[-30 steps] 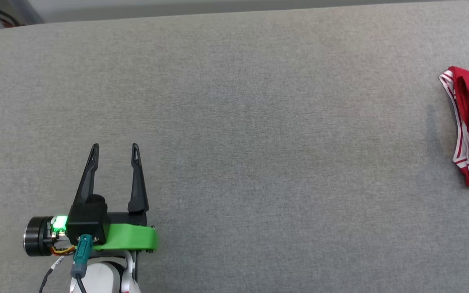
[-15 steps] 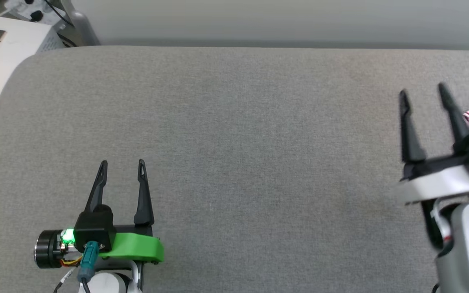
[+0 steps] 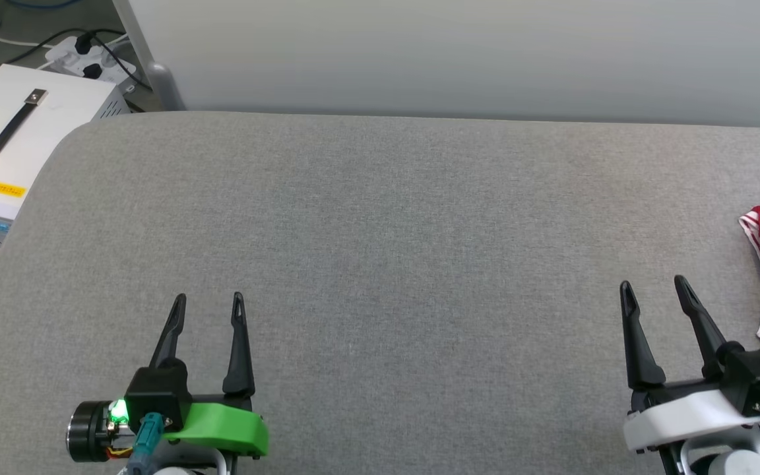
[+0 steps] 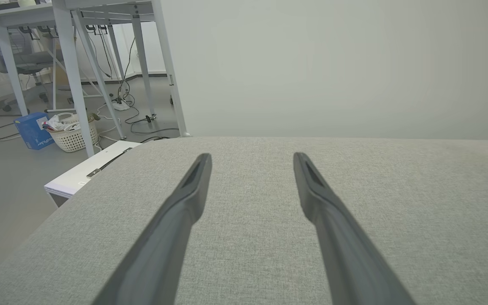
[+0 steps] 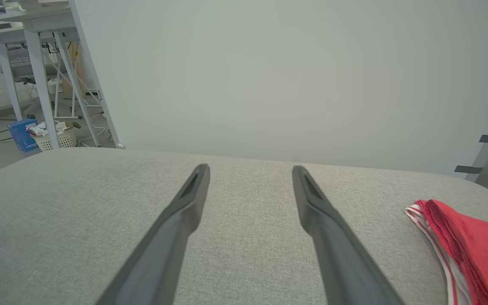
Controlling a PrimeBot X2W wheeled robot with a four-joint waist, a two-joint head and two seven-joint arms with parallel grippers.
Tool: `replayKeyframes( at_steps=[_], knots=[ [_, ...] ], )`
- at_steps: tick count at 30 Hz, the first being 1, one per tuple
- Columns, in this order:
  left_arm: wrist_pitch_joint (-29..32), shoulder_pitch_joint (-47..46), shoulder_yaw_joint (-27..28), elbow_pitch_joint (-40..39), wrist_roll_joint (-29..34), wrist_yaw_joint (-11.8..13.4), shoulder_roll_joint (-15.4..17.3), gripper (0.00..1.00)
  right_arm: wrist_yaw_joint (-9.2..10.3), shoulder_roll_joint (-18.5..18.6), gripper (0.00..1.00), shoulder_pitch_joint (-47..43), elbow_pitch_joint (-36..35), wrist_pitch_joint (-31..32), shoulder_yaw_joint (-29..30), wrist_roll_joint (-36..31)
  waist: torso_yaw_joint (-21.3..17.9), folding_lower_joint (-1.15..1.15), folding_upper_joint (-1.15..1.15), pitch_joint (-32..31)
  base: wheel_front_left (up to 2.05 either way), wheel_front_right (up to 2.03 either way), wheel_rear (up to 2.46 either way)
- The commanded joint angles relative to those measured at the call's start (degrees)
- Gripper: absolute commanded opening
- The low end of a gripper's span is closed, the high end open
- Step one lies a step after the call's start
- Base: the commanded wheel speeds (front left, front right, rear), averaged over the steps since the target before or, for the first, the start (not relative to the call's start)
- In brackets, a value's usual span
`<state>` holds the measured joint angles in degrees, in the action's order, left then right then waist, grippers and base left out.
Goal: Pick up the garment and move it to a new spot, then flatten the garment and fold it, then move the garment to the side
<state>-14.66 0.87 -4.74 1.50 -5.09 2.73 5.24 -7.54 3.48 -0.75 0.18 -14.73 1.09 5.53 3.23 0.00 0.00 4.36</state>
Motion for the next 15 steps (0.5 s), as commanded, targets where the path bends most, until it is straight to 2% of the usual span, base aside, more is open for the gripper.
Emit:
replayKeyframes(
  at_steps=[1,15],
  knots=[
    [-0.34,0.88,0.14,0.30,-0.04,-0.52,-0.32,1.00,0.05,-0.24,1.00,-1.29,-0.54,-0.27,0.31,-0.15,-0.32,0.00,0.00,-0.50,0.00,0.00,0.00],
    [-0.34,2.17,0.65,1.85,0.45,-2.02,-0.53,1.00,0.05,-0.56,1.00,-4.25,-0.65,-0.27,0.38,0.13,-1.43,0.00,0.00,-2.15,0.00,0.00,0.00]
  ],
)
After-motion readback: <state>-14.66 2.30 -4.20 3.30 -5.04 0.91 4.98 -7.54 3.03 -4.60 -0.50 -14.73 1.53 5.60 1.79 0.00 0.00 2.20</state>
